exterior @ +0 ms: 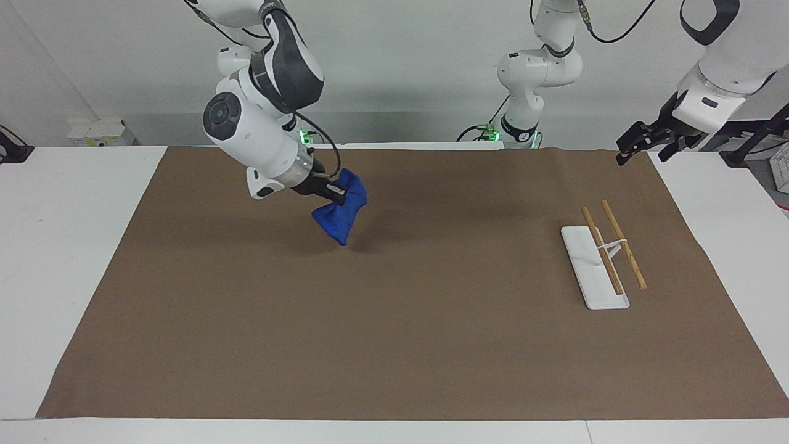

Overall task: Right arm passes towel to left arm to hang
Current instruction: 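Carry the towel toward the center while the left gripper reaches toward it, then grasp the towel with the left gripper beside the right gripper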

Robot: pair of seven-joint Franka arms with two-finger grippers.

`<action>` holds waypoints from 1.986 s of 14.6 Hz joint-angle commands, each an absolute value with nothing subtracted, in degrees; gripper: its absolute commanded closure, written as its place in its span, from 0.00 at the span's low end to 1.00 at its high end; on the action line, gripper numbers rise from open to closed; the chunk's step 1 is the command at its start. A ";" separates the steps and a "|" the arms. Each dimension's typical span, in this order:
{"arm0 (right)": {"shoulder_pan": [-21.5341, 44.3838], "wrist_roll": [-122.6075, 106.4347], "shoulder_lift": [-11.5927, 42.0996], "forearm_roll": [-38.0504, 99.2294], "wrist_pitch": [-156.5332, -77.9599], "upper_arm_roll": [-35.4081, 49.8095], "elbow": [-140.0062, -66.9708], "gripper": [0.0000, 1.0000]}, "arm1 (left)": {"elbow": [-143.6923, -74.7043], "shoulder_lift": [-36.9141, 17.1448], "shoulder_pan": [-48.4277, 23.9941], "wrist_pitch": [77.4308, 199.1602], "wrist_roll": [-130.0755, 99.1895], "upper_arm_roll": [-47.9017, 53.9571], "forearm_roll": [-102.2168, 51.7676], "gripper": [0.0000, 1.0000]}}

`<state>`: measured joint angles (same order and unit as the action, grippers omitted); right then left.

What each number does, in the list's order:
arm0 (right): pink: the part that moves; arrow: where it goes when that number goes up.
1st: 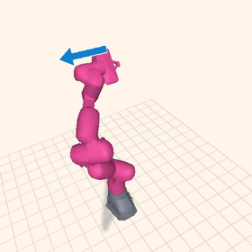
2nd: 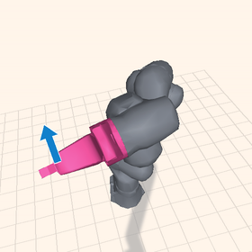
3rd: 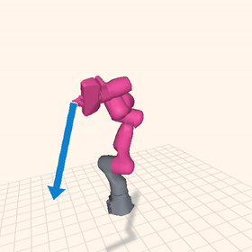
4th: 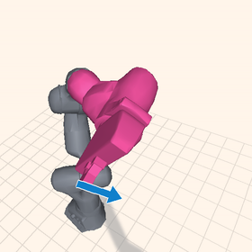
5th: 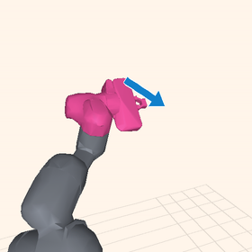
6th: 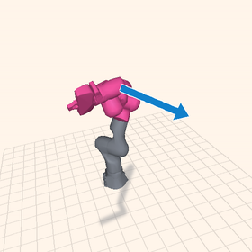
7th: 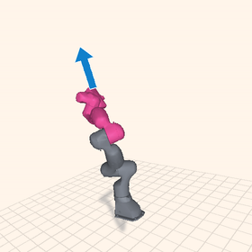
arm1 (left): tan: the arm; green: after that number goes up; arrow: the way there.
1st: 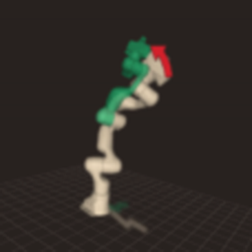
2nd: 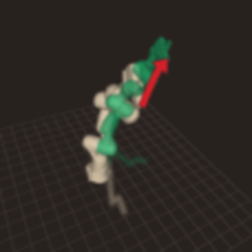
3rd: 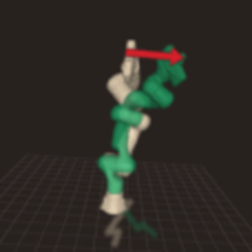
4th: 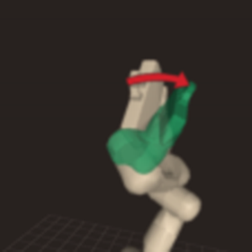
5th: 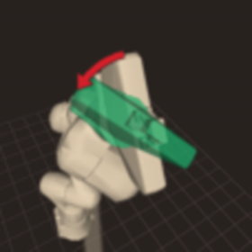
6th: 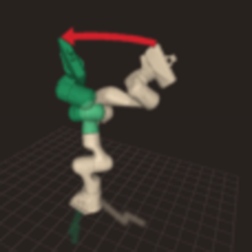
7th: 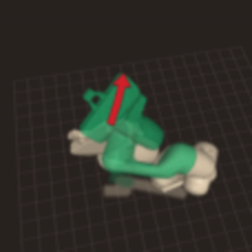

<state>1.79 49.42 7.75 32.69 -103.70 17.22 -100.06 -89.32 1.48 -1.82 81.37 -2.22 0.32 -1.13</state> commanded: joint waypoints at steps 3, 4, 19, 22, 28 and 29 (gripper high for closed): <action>4.74 67.19 11.42 44.56 -120.63 23.35 -97.21 1.00 | -90.88 3.16 -1.50 78.33 -3.15 0.44 -0.79 0.00; 4.92 71.59 12.12 44.56 -125.81 25.73 -96.95 1.00 | -90.97 3.34 -1.84 77.88 -6.38 0.44 -0.79 0.00; 8.17 82.97 15.29 44.21 -139.66 29.97 -95.36 1.00 | -112.93 6.59 -17.21 112.67 -104.57 1.49 -12.13 0.00; 8.17 82.88 15.21 44.12 -139.48 29.97 -95.45 1.00 | -115.22 5.89 -20.12 117.50 -106.34 1.49 -13.18 0.00; 8.17 82.71 15.21 44.03 -139.22 29.97 -95.62 1.00 | -116.02 2.64 -23.99 122.08 -107.40 1.41 -15.55 0.47; 8.17 82.62 15.21 43.95 -138.78 29.97 -95.54 1.00 | -115.84 2.55 -23.73 122.08 -107.32 1.41 -15.82 0.63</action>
<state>8.67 82.87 14.50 43.72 -139.71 29.37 -96.62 -115.26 2.36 -23.17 120.80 -106.91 2.24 -14.33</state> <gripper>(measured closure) 0.943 0.330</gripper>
